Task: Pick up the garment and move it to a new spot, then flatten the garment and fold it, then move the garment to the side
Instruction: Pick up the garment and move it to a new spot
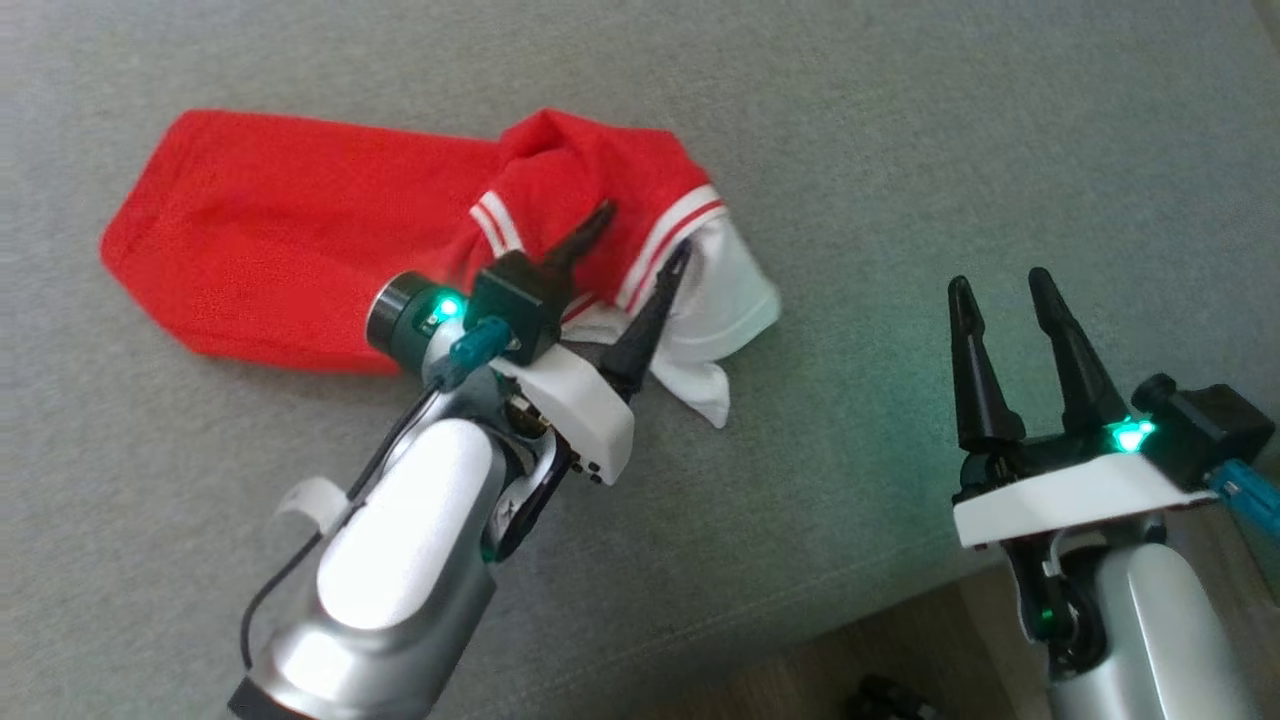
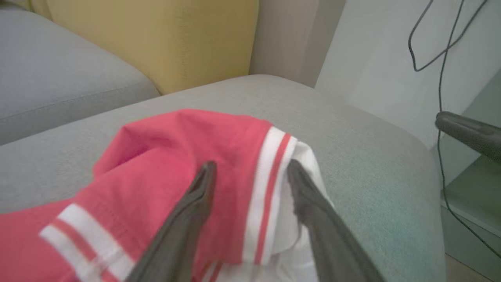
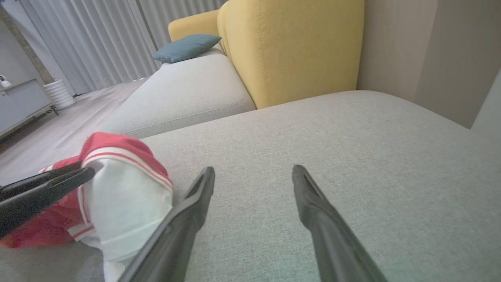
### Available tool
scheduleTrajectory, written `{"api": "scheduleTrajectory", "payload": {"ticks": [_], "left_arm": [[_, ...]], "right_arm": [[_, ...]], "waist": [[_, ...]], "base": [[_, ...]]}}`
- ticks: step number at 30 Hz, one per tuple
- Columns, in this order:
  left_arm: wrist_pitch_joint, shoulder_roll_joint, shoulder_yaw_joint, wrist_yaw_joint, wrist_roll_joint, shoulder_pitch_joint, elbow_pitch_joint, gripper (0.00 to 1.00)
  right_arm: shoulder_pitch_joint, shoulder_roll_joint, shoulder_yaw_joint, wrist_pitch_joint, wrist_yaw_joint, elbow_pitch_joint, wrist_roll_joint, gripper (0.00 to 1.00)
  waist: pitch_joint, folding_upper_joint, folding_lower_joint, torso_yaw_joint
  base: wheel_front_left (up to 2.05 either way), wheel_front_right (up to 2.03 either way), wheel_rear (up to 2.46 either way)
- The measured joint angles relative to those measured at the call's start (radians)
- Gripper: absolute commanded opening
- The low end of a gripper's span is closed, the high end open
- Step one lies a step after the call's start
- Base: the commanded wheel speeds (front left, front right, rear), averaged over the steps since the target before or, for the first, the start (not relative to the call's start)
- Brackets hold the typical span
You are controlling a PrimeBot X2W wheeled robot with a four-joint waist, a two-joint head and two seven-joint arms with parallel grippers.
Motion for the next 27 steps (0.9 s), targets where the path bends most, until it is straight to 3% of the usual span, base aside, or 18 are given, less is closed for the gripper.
{"api": "scheduleTrajectory", "payload": {"ticks": [5, 10, 20, 27], "left_arm": [[-0.092, 0.002, -0.022, 0.003, 0.01, 0.008, -0.009, 1.0], [-0.152, 0.031, -0.006, 0.049, 0.017, 0.072, -0.041, 1.0], [-0.198, 0.101, 0.158, 0.177, 0.005, 0.192, -0.122, 1.0], [-0.199, 0.145, 0.263, 0.208, -0.021, 0.298, -0.174, 1.0]], "right_arm": [[0.001, 0.0, -0.002, 0.0, 0.0, 0.008, -0.005, 1.0], [0.004, 0.0, -0.007, 0.016, 0.0, 0.007, -0.032, 1.0], [0.03, 0.0, -0.036, 0.059, 0.0, -0.023, -0.075, 1.0], [0.052, 0.0, -0.055, 0.083, 0.0, -0.038, -0.092, 1.0]], "waist": [[-0.039, 0.0, 0.0, 0.041], [-0.088, 0.0, 0.0, 0.102], [-0.172, 0.0, 0.0, 0.235], [-0.211, 0.0, 0.0, 0.299]], "base": [[0.0, 0.0, 0.0], [0.0, 0.0, 0.0], [0.0, 0.0, 0.0], [0.0, 0.0, 0.0]]}}
